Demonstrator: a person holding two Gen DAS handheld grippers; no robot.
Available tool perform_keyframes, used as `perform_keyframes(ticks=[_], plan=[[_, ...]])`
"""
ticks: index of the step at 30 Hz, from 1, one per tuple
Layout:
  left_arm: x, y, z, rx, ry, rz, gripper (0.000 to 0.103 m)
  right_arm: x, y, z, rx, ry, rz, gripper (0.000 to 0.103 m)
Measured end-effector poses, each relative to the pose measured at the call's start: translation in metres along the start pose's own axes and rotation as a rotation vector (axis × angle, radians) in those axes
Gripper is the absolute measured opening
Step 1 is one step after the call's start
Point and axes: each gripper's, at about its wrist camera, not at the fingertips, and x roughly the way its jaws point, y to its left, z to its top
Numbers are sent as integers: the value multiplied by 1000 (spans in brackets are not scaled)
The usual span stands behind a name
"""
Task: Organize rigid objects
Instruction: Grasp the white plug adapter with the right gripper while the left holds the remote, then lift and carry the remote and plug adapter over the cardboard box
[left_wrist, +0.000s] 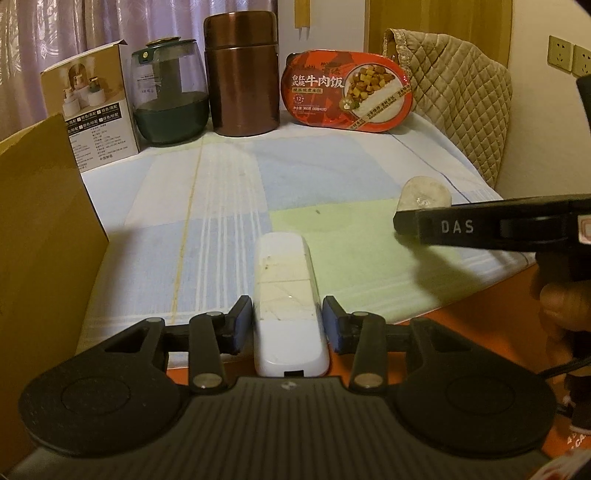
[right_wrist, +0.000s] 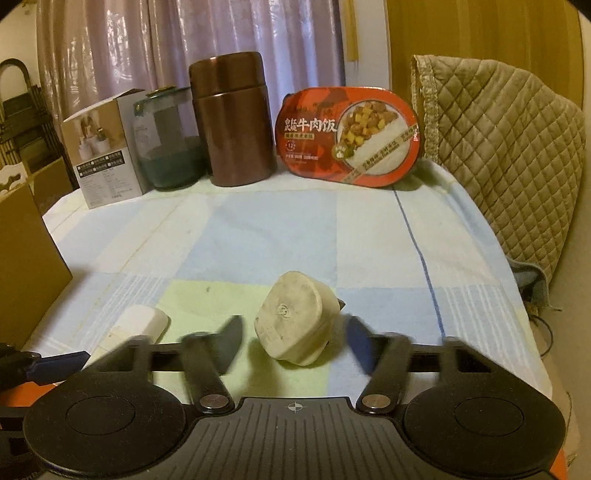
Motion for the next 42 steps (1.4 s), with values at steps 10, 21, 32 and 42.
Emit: perform_keyframes(ticks=[10,21,32,42], plan=[[-8,-3,-3,22,10,16,35,-27,3,-4,21,3,36,16],[-72,-5,-54,-4,57,-38,35,-114,7,-43,135,93,83,15],[-115,-7,-88,25,62,-48,35,-156,36,-83,-4,126,-80,41],[-115,-8,-91,42,44,-51,35,-144,64,-102,-399,74,-187,66]])
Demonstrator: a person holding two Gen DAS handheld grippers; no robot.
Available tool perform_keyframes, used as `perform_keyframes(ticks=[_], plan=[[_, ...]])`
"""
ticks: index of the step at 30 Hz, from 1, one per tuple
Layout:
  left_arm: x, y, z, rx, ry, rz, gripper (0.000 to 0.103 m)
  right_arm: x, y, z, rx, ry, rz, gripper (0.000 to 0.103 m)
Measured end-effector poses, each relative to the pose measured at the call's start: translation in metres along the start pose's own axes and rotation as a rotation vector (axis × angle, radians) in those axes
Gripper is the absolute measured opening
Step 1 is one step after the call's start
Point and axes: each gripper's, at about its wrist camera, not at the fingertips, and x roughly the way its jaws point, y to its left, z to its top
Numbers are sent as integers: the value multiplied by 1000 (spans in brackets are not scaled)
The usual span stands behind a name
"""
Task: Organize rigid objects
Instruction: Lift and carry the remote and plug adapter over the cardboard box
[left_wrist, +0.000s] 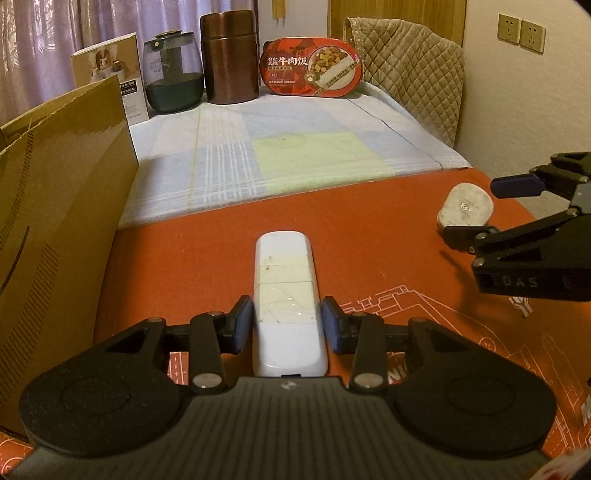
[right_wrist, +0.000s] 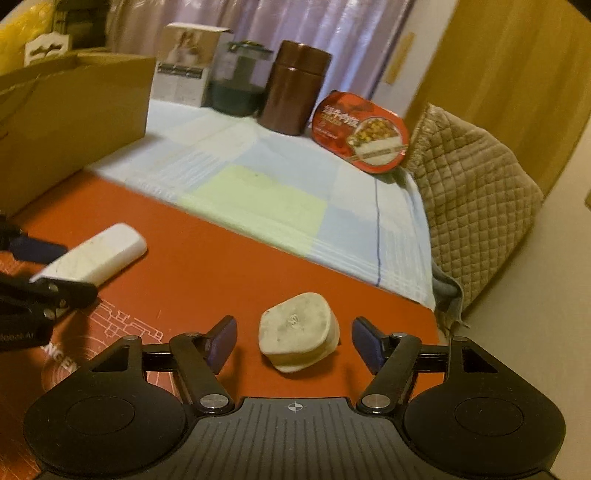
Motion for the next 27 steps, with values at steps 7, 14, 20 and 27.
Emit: perform_keyframes(ticks=[7,14,20,27], plan=[[1,-1,0,4,-8,2,36,15,7,-2,-99,11,-39,66],[1,-1,3,1,-27,4,36,20,15,-6,-184,24,-51,51],[3,-2,4,14,-27,10,40,24,13,-5,-176,23,-50,49],[9,-2,6,35,-19,19,42,18,4,2,-60,28,-20,49]])
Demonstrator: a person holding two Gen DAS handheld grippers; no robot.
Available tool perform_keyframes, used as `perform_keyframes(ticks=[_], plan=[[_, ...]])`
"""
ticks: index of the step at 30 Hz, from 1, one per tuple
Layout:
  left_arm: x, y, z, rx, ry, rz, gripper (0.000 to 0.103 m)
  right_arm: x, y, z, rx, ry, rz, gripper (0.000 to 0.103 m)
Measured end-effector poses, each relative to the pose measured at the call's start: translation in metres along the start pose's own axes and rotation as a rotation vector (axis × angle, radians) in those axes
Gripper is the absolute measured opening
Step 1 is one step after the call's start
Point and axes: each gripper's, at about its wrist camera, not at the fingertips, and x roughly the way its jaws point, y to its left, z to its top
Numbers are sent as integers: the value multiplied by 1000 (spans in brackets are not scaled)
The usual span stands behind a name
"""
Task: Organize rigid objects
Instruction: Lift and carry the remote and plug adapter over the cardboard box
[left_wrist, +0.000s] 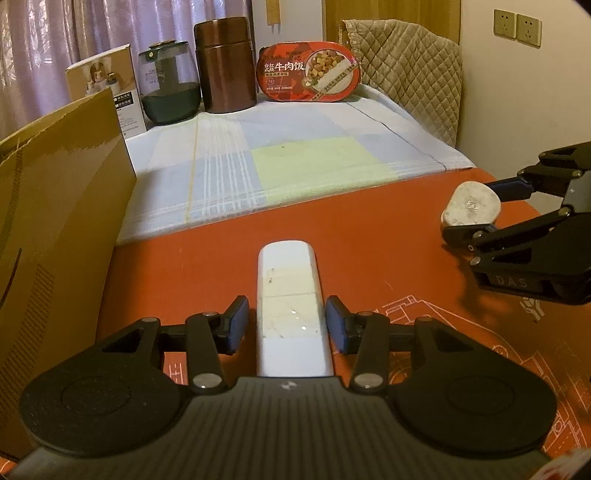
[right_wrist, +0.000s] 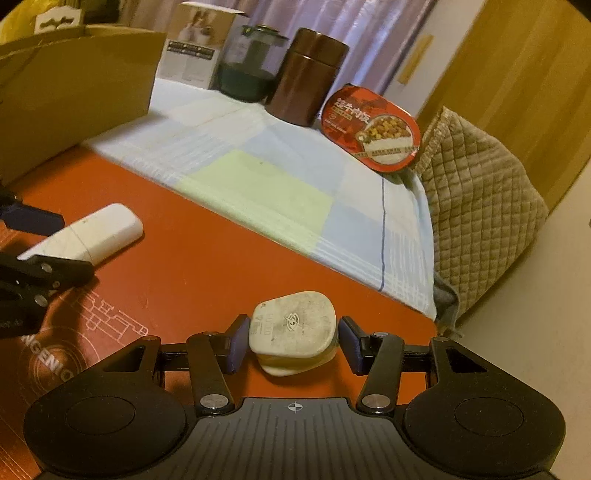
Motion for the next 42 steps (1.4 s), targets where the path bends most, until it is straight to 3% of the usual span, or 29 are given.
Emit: perform_keyframes(ticks=[5,13,25,36,42], plan=[[0,-4,1,9,3,18,35,-3,-5,3,48,-6,12,49],[-14,-3,1,7,-8,17,35,-14,-13,8,132,-53,24,49],[-46,3,18,-26,-22,-3,35,-44,-22,12,314,-73,107,49],[-85,11,18,-62,-5,-24,35,-88,-17,6,471,-25,141,49],[-103,15,13,-74,3,-25,35,-111,-7,7,484,-16,155,49]])
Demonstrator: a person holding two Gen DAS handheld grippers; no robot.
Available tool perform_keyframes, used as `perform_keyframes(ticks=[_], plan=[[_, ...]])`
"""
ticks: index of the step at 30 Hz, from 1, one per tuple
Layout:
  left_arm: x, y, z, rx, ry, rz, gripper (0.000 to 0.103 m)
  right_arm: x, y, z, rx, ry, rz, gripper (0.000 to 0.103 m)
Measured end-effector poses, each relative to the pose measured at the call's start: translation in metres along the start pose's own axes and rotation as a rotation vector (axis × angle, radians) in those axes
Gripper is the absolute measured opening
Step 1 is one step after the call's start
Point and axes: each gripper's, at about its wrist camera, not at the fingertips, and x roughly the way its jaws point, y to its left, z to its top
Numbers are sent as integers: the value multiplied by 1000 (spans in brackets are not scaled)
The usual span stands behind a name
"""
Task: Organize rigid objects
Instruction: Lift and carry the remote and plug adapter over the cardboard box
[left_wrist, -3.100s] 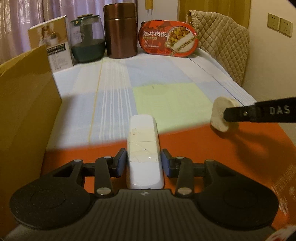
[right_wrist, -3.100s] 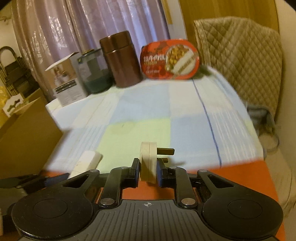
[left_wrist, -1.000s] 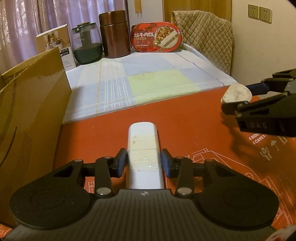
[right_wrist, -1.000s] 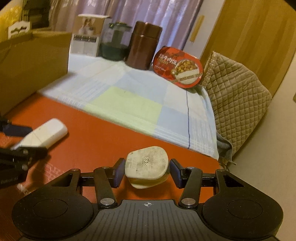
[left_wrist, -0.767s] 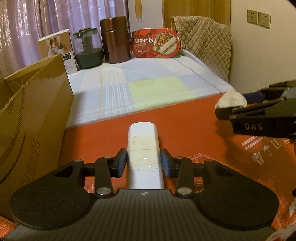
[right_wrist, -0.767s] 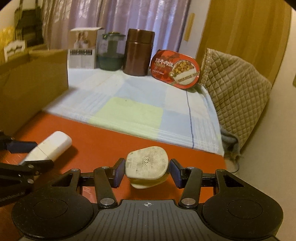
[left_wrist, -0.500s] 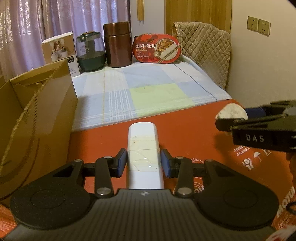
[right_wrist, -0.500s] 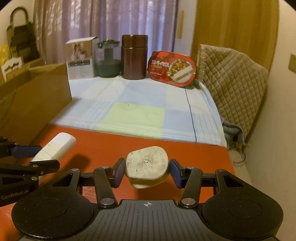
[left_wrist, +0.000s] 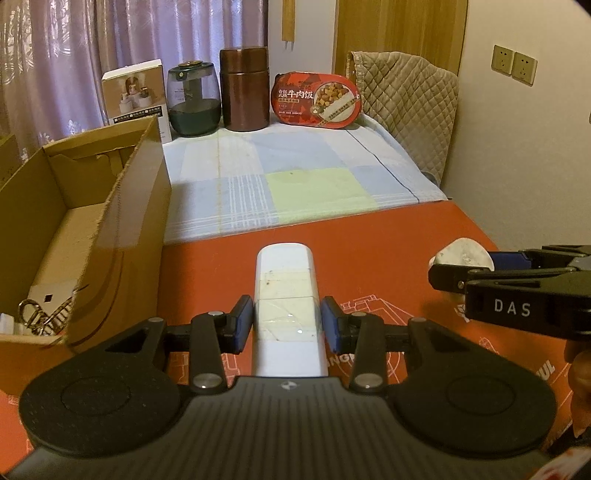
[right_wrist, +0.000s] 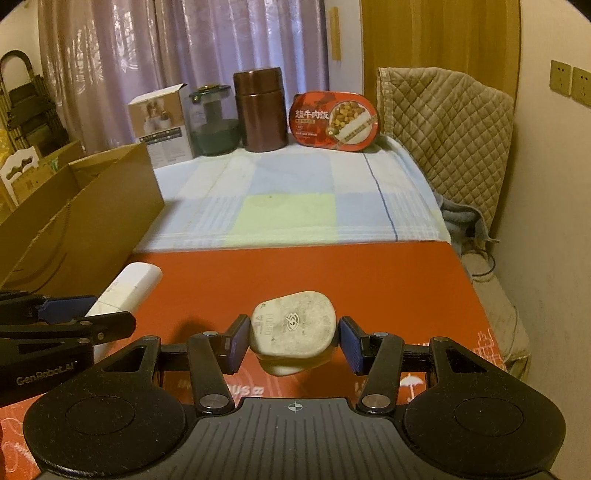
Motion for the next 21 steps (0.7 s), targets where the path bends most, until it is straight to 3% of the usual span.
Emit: perform_keyframes(ticks=[21], plan=[[-60,4,7,2,-36,-10,35,-48,21,3,26,-22,27,49]])
